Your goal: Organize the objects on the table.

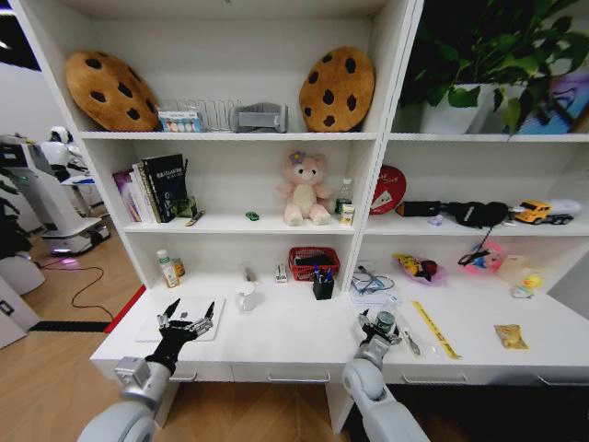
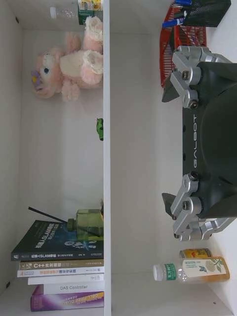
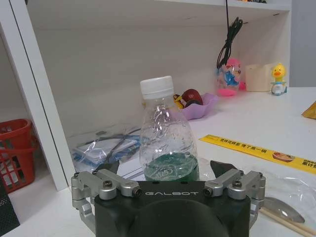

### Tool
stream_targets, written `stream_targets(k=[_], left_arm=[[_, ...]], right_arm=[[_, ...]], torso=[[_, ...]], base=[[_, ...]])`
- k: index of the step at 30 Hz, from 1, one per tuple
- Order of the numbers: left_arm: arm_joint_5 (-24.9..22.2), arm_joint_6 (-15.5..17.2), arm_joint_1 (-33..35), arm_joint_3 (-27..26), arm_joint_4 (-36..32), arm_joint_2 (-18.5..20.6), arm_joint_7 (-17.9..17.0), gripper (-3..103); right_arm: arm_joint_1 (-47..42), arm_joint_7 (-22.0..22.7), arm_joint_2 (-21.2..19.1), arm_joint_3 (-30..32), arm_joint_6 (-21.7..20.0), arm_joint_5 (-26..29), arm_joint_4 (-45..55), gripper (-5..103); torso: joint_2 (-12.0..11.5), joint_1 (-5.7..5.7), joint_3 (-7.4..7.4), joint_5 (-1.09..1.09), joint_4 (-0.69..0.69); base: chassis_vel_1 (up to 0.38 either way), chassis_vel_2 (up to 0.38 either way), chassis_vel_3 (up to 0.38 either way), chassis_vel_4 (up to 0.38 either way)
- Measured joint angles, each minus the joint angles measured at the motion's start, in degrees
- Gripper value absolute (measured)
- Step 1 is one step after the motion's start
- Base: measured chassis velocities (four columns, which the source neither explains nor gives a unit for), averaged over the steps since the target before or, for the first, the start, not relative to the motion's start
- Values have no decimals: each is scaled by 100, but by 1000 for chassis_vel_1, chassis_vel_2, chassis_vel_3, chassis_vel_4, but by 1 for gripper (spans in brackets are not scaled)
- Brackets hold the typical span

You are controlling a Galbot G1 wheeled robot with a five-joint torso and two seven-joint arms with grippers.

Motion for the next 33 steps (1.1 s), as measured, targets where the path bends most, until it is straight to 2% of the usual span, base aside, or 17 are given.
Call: stream_targets(k=[8,9,11,15,17,21,23,24,26,29,31,32,33], left_arm=[[0,0,0,0,0,0,0,100],[0,0,0,0,0,0,0,100],[0,0,0,0,0,0,0,100],[0,0,0,0,0,0,0,100],[0,0,0,0,0,0,0,100],[0,0,0,0,0,0,0,100],[0,0,0,0,0,0,0,100],[0,0,0,1,0,0,1,100],[0,-1,0,0,0,0,0,100],[0,0,0,1,0,0,-4,100],[0,-1,0,-2,-1,0,-1,100],[0,-1,0,-1,-1,0,-1,100],[0,-1,0,-1,-1,0,-1,100]], right_arm=[[31,-71,-105,174,-131,131,-6,100],[38,-92,-117,207,-154,146,-25,103],[48,-117,-127,242,-187,167,-51,100],[113,-187,-181,372,-540,306,-102,78],[113,-187,-185,372,-562,315,-92,78],[5,-206,-272,341,-642,324,165,56],[-50,-218,-314,330,-668,312,303,56],[-138,-229,-377,313,-728,287,497,50],[-537,-250,-688,334,-1110,364,1271,40],[-854,-307,-955,477,-1385,508,1819,37],[-1489,-786,-1538,1040,-1895,786,2714,30],[-1773,-1122,-1698,1363,-2026,829,2963,27],[-1773,-1122,-1698,1363,-2026,829,2963,27]], torso=[[0,0,0,-1,0],[0,0,0,0,0],[0,0,0,0,0],[0,0,0,0,0],[0,0,0,0,0],[-1,0,0,1,0],[0,0,0,1,1],[0,0,0,1,1],[-1,0,0,2,2],[0,0,-1,0,-1],[0,-1,-1,-2,-1],[1,-1,-1,-2,0],[1,-1,-1,-2,0]], base=[[0,0,0,0],[0,0,0,0],[0,0,0,0],[0,0,0,0],[0,0,0,0],[0,0,0,0],[0,0,0,0],[0,0,0,0],[0,0,0,0],[0,0,0,0],[0,0,0,0],[0,0,0,0],[0,0,0,0]])
